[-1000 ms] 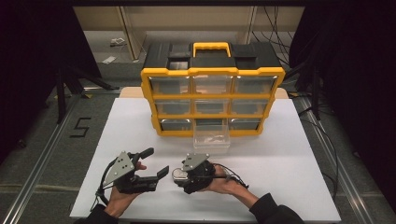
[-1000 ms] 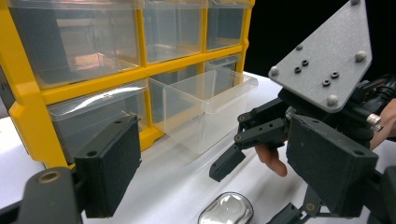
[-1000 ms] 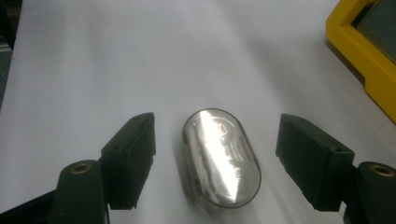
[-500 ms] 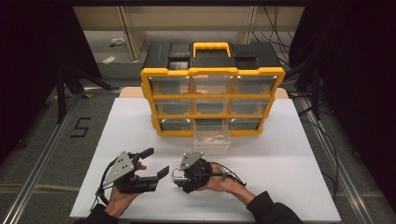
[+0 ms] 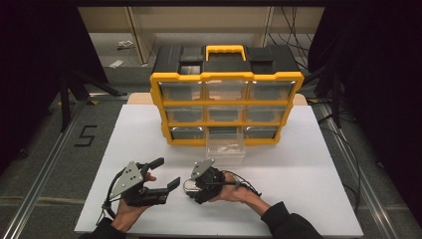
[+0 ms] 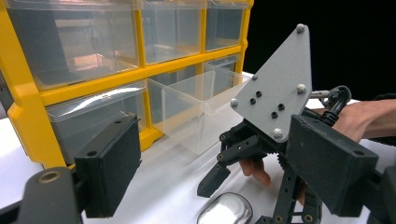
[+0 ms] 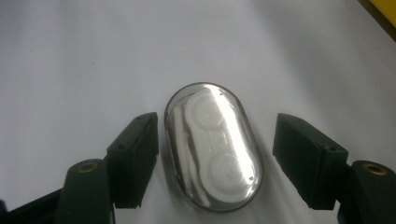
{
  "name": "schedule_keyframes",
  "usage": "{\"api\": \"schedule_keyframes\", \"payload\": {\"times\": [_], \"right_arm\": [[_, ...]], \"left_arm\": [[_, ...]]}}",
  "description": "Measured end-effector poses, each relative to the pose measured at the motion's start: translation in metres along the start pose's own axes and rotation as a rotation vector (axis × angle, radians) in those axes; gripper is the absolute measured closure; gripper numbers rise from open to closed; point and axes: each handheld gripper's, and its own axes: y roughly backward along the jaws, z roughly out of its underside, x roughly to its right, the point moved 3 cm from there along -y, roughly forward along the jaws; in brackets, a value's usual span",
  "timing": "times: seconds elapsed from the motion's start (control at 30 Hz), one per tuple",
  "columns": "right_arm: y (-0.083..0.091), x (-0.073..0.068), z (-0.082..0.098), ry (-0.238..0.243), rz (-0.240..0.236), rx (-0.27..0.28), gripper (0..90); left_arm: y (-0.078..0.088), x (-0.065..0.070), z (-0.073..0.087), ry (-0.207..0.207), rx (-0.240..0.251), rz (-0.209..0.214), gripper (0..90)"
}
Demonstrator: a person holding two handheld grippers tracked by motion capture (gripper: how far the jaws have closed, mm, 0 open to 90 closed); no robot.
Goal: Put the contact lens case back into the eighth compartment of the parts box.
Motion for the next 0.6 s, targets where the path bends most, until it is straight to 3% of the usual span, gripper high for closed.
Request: {"api": "schedule_keyframes", "payload": {"times": [0.27, 0.6], "right_arm": [[-0.0024, -0.0010, 0.0003, 0.006, -0.014, -0.014, 34.2], [-0.0015, -0.0012, 0.0004, 0.001, -0.028, -0.022, 43.6]], "left_arm": [[0.0003, -0.0001, -0.0001, 0.001, 0.000, 0.000, 17.6], [0.0002, -0.0001, 0.0000, 0.003, -0.001, 0.000, 17.6]]}}
